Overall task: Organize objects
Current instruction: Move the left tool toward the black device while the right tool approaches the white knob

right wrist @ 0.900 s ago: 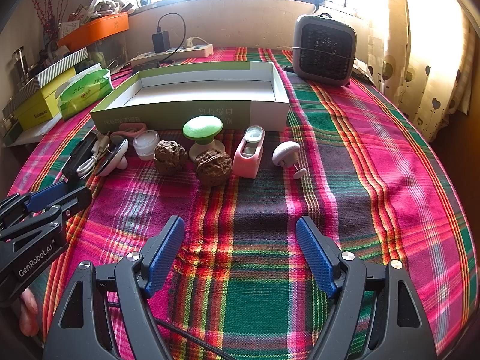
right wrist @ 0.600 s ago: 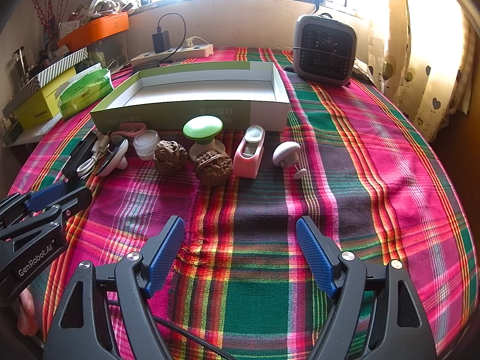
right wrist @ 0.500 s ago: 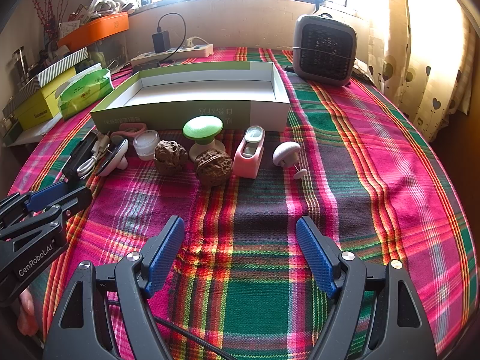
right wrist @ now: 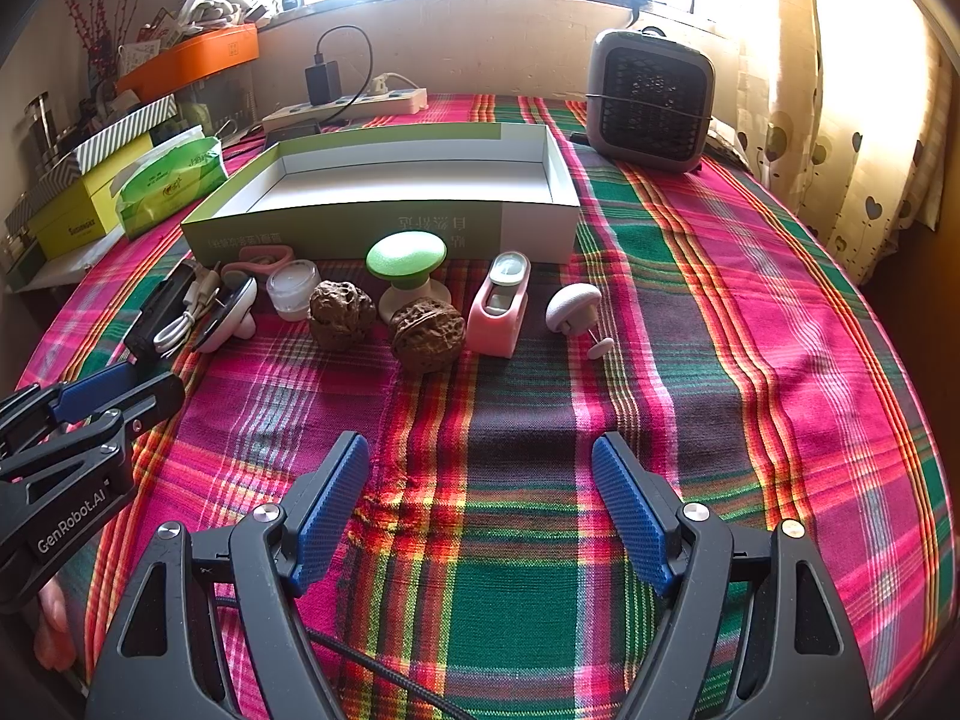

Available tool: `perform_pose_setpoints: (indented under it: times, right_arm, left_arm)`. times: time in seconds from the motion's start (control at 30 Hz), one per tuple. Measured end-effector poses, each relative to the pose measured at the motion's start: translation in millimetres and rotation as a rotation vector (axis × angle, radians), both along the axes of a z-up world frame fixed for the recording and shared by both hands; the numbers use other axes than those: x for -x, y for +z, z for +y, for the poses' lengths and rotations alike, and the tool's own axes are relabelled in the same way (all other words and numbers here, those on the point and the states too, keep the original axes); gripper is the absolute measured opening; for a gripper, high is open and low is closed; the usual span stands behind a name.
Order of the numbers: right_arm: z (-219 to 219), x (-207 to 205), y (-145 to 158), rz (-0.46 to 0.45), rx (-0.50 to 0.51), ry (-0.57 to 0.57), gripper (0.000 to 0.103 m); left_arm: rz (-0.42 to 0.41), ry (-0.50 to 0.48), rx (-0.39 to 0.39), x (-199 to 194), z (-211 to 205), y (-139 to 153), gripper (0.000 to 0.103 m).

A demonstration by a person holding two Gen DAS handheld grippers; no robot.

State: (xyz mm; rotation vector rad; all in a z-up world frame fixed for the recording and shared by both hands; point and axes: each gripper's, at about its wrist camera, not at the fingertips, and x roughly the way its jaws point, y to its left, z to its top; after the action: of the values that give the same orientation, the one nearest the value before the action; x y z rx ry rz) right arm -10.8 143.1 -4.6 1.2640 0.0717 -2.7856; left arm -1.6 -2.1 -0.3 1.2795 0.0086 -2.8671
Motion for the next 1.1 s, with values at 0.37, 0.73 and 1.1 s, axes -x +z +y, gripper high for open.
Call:
perform_pose_setpoints:
  times: [0.37,0.73,1.1]
  right_arm:
    - [-0.1,-0.3,-0.2,0.0,0.0,0.0,0.077]
    - [11.7,-3.2,0.7,0.001,0.028,0.062,0.077]
    - [30.4,4.1,2.2,-0.008,0.03,0.01,0.077]
  left_arm:
    - [0.0,0.0,0.002,-0.2,0.6,0.1,0.039]
    - [0.003,-0.084,0.002,-0.4,-6.4,1.1,0.039]
    - [0.003,-0.098,-0.057,0.5,-20.1,2.4,0.039]
